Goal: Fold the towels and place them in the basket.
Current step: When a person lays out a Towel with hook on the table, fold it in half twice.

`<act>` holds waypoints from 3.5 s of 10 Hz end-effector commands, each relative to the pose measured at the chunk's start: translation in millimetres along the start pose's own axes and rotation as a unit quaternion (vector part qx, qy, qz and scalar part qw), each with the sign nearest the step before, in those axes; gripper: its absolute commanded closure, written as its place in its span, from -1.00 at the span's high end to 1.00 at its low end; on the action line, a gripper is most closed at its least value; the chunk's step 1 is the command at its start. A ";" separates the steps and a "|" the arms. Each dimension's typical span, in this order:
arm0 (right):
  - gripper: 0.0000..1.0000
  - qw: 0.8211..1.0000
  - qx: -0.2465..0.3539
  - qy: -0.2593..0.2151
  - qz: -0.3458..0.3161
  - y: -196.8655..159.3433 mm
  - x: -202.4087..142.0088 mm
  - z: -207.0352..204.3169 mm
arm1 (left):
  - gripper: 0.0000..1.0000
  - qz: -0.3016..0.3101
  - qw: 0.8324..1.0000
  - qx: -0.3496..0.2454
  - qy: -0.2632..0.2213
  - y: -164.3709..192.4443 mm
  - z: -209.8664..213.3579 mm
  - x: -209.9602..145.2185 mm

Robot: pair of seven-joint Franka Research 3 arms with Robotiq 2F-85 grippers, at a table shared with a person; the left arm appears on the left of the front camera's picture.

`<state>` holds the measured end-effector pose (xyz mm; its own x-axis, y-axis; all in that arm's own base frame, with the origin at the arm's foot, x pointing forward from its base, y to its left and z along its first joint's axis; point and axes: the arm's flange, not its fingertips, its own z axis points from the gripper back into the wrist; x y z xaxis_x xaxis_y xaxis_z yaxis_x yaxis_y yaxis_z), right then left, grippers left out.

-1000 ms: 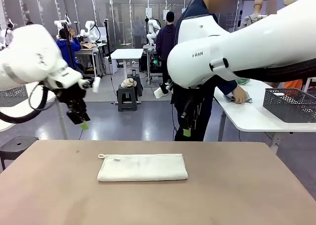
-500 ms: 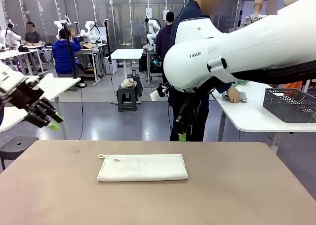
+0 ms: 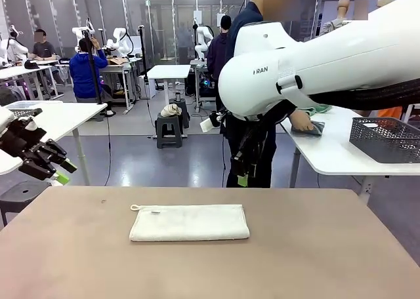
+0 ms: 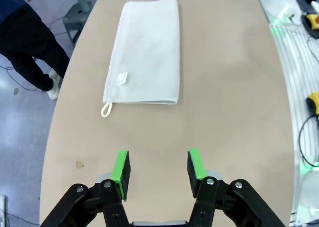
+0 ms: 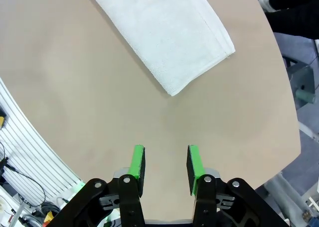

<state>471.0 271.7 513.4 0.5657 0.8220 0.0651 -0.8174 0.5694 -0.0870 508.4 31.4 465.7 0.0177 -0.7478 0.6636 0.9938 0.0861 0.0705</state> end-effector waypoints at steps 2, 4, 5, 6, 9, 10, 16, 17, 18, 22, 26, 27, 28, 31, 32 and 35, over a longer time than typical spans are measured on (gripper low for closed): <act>-0.11 0.992 0.006 -0.009 -0.125 -5.3 -1.2 -13.4 | 0.19 -0.001 1.000 0.006 0.001 -1.5 4.8 -0.4; -0.11 0.967 0.004 -0.010 -0.254 -8.9 -7.1 -36.4 | 0.19 -0.001 1.000 0.006 0.001 -1.5 4.8 -0.4; -0.11 0.954 -0.007 -0.006 -0.300 -9.4 -10.0 -49.5 | 0.19 -0.001 1.000 0.006 0.001 -1.5 4.8 -0.4; -0.11 0.939 -0.016 -0.013 -0.344 -8.5 -12.9 -64.6 | 0.19 -0.001 1.000 0.006 0.001 -1.5 4.8 -0.4; 0.69 0.911 0.009 -0.053 -0.409 -24.4 -26.7 -109.5 | 0.19 -0.001 1.000 0.006 0.001 -1.5 4.8 -0.4; 0.38 0.906 0.012 -0.062 -0.418 -31.6 -30.4 -119.5 | 0.19 -0.001 1.000 0.006 0.001 -1.5 4.8 -0.4; 1.00 0.881 0.008 -0.057 -0.470 -50.5 -14.6 -170.0 | 0.19 -0.001 1.000 0.006 0.001 -1.5 4.8 -0.4; 1.00 0.874 0.008 -0.058 -0.483 -49.4 -8.7 -177.8 | 0.19 -0.001 1.000 0.006 0.001 -1.5 4.8 -0.4; 1.00 0.867 0.005 -0.059 -0.494 -47.9 -3.0 -186.4 | 0.19 -0.001 1.000 0.006 0.001 -1.5 4.8 -0.4; 1.00 0.859 -0.009 -0.060 -0.509 -48.8 6.1 -204.3 | 0.19 -0.001 1.000 0.006 0.001 -1.5 4.8 -0.4; 1.00 0.870 0.006 -0.048 -0.491 -51.3 -2.5 -201.8 | 0.19 -0.001 1.000 0.006 0.001 -1.5 4.8 -0.4; 1.00 0.870 0.006 -0.048 -0.491 -51.3 -2.5 -201.8 | 0.19 -0.001 1.000 0.006 0.001 -1.5 4.8 -0.4; 1.00 0.870 0.006 -0.048 -0.491 -51.3 -2.5 -201.8 | 0.19 -0.001 1.000 0.006 0.001 -1.5 4.8 -0.4; 1.00 0.870 0.006 -0.048 -0.491 -52.1 -0.8 -203.0 | 0.19 -0.001 1.000 0.006 0.001 -1.5 4.8 -0.4; 1.00 0.867 -0.006 -0.051 -0.496 -51.7 3.5 -203.6 | 0.19 -0.001 1.000 0.006 0.001 -1.5 4.8 -0.4; 1.00 0.865 -0.009 -0.054 -0.499 -50.3 10.1 -206.8 | 0.19 -0.001 1.000 0.006 0.001 -1.5 4.8 -0.4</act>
<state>536.3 244.2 316.7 0.9801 -0.0612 0.1888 0.0494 0.9966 0.0665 507.7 34.8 467.4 0.0206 -0.7480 0.6633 0.9929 0.0929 0.0739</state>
